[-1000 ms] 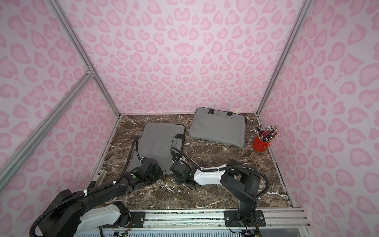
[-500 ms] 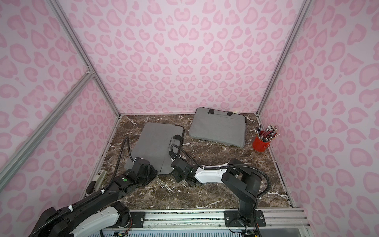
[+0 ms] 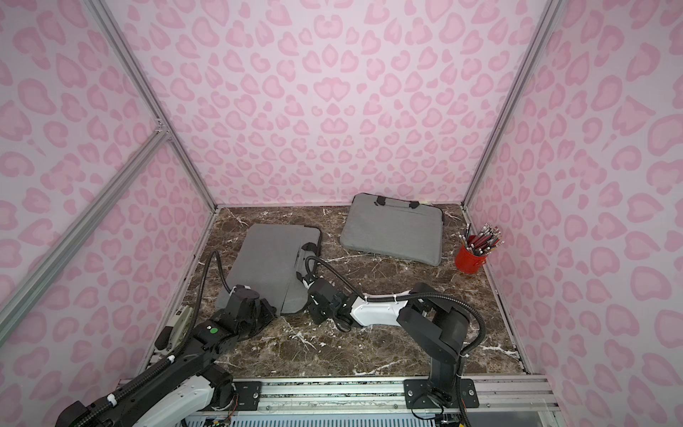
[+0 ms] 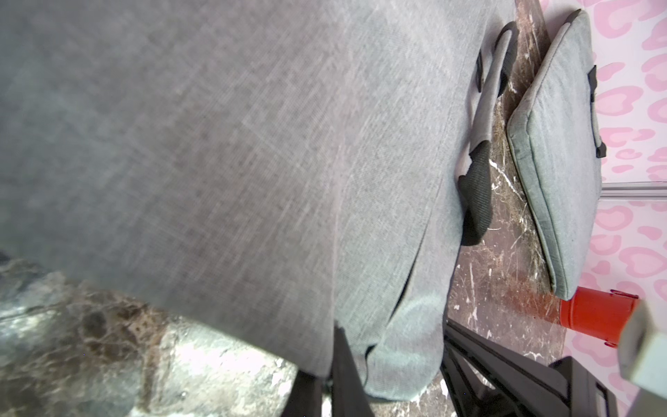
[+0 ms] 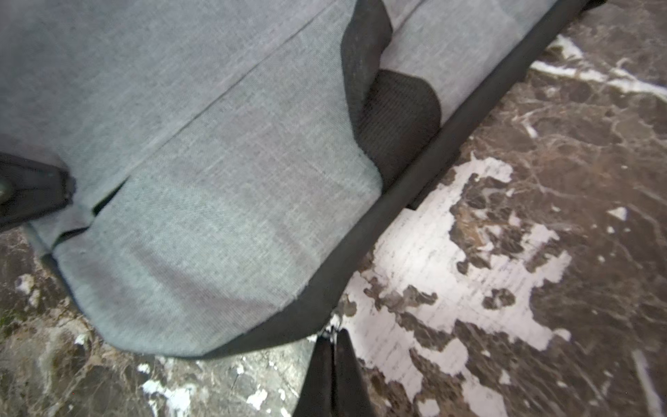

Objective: Open the zippered laptop bag and take out the laptop
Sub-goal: Adjust the zippered laptop bag at the center of the board.

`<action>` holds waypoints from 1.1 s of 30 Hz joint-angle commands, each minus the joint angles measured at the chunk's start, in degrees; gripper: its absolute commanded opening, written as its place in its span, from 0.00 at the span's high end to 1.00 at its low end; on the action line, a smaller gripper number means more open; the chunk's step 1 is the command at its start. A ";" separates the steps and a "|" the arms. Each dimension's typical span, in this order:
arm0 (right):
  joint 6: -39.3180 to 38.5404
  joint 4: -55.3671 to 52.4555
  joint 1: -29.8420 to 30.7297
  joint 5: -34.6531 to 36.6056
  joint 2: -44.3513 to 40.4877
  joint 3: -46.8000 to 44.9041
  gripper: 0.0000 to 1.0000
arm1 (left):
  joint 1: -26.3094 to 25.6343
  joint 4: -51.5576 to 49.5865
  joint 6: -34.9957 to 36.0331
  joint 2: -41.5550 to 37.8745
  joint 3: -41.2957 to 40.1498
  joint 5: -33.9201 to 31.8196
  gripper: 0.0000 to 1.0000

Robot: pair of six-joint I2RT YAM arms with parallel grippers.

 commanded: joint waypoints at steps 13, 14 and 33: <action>-2.15 -10.06 -3.07 15.66 4.13 2.93 1.00 | 1.97 -7.53 13.33 -0.23 1.19 -3.38 0.99; -2.49 -9.72 -3.18 15.57 4.22 3.20 1.00 | 2.01 -7.33 13.26 -0.28 0.91 -3.30 0.99; -8.69 -7.40 -9.70 16.01 8.83 8.50 1.00 | 2.31 -8.76 13.88 -1.05 -0.12 -3.08 0.99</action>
